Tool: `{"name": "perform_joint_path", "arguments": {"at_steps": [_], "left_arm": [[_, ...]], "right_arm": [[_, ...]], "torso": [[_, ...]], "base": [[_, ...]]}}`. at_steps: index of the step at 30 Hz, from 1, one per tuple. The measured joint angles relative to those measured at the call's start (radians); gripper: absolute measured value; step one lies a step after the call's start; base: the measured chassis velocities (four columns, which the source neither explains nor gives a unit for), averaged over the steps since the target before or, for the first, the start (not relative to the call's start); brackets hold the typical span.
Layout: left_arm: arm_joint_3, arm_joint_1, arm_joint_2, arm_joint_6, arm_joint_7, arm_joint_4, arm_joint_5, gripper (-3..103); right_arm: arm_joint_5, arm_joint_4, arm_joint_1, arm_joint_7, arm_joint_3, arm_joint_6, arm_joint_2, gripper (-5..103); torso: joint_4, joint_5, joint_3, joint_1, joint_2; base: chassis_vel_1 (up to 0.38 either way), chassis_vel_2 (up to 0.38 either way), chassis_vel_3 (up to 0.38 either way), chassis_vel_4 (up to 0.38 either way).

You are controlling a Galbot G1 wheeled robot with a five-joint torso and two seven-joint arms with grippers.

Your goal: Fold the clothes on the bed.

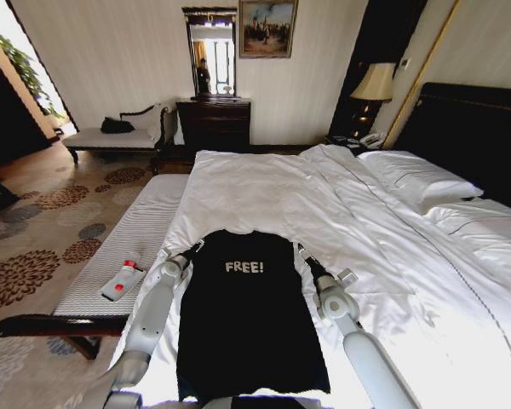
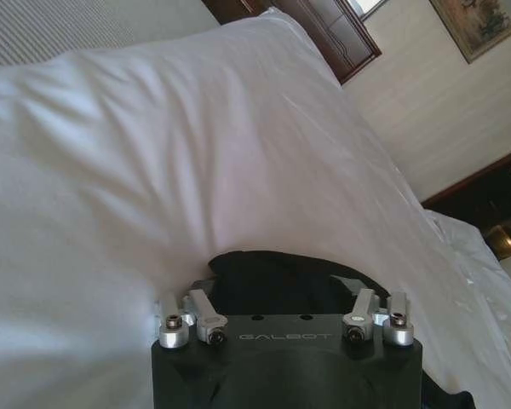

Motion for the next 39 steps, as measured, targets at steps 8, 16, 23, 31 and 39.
{"name": "perform_joint_path", "arguments": {"at_steps": [8, 16, 23, 31, 39], "left_arm": [[-0.014, -0.004, 0.023, -0.009, 0.005, -0.009, -0.003, 44], [-0.008, -0.014, 0.029, -0.009, 0.019, 0.010, 0.005, 18], [-0.012, -0.030, 0.026, -0.012, 0.026, 0.022, 0.007, 0], [0.010, -0.067, 0.059, -0.013, 0.028, 0.020, 0.005, 0], [0.026, -0.084, 0.070, -0.012, 0.028, 0.032, 0.021, 0]], "right_arm": [[-0.002, -0.003, 0.001, 0.001, -0.004, 0.000, 0.004, 100], [-0.004, -0.005, 0.005, 0.003, -0.006, -0.001, 0.002, 100], [-0.003, -0.011, 0.005, 0.004, -0.004, -0.002, -0.007, 100], [0.051, -0.112, 0.095, -0.012, -0.043, -0.021, -0.053, 100], [0.129, -0.295, 0.253, -0.147, -0.140, -0.043, -0.067, 100]], "torso": [[0.0003, 0.0001, 0.000, 0.000, 0.000], [0.0004, 0.0002, 0.000, 0.000, 0.000], [0.0001, 0.0001, 0.000, 0.000, 0.000], [0.0002, 0.0003, 0.000, 0.000, 0.000], [0.0002, 0.0002, 0.000, 0.000, 0.000]], "base": [[0.000, 0.000, 0.000, 0.000], [0.000, 0.000, 0.000, 0.000], [0.000, 0.000, 0.000, 0.000], [0.000, 0.000, 0.000, 0.000], [0.000, 0.000, 0.000, 0.000]]}}
